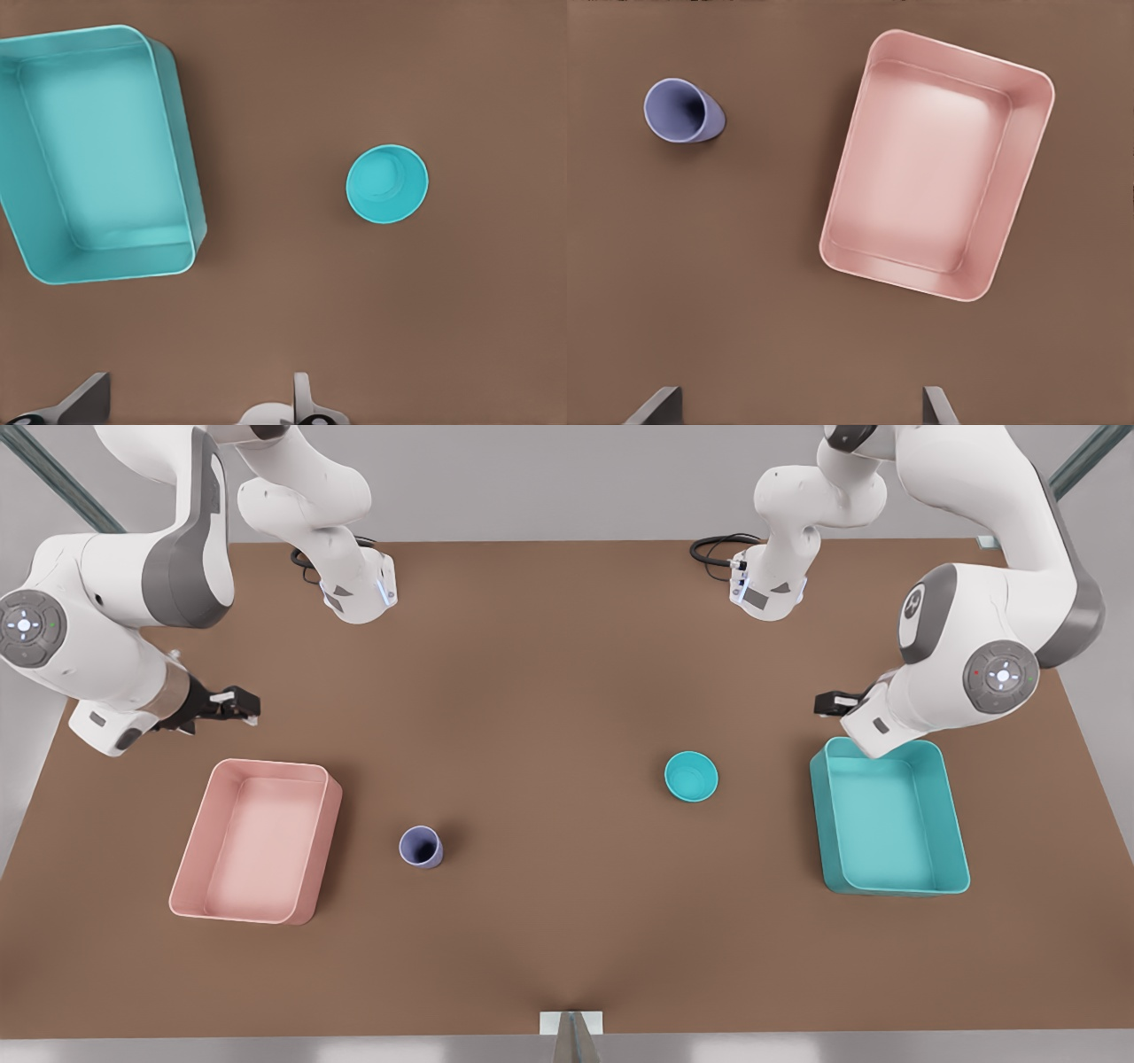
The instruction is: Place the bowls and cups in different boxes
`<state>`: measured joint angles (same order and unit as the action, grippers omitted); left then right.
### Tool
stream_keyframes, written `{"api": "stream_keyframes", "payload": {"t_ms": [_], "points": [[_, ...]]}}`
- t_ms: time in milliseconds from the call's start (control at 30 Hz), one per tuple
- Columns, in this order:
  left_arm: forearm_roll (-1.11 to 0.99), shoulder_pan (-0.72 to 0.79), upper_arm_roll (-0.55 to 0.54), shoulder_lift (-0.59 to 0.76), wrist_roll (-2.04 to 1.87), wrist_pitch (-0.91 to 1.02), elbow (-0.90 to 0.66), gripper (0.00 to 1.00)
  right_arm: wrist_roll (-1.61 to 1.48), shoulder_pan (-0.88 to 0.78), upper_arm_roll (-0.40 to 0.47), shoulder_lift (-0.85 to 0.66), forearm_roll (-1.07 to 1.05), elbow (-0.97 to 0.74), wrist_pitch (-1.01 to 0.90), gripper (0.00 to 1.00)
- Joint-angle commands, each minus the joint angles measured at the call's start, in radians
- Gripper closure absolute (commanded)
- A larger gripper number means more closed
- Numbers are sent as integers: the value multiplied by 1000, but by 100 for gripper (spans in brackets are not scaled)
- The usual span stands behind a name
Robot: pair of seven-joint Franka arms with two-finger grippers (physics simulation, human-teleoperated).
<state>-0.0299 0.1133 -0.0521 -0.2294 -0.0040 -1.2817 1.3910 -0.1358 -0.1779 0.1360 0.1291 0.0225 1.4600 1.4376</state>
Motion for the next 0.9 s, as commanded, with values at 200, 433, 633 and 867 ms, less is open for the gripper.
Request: {"api": "stream_keyframes", "payload": {"t_ms": [200,433,633,867], "points": [[188,128,18,-180,6,-605,273,0,-56,-52,-9,383,-139,-191,197,0],[297,131,52,-298,185,-860,434,0,42,-98,-13,592,-179,-194,541,0],[298,143,49,-349,197,-880,447,0,111,-130,-15,616,-194,-175,601,0],[297,154,43,-366,197,-831,470,33,105,-161,-15,616,-200,-66,665,0]]}}
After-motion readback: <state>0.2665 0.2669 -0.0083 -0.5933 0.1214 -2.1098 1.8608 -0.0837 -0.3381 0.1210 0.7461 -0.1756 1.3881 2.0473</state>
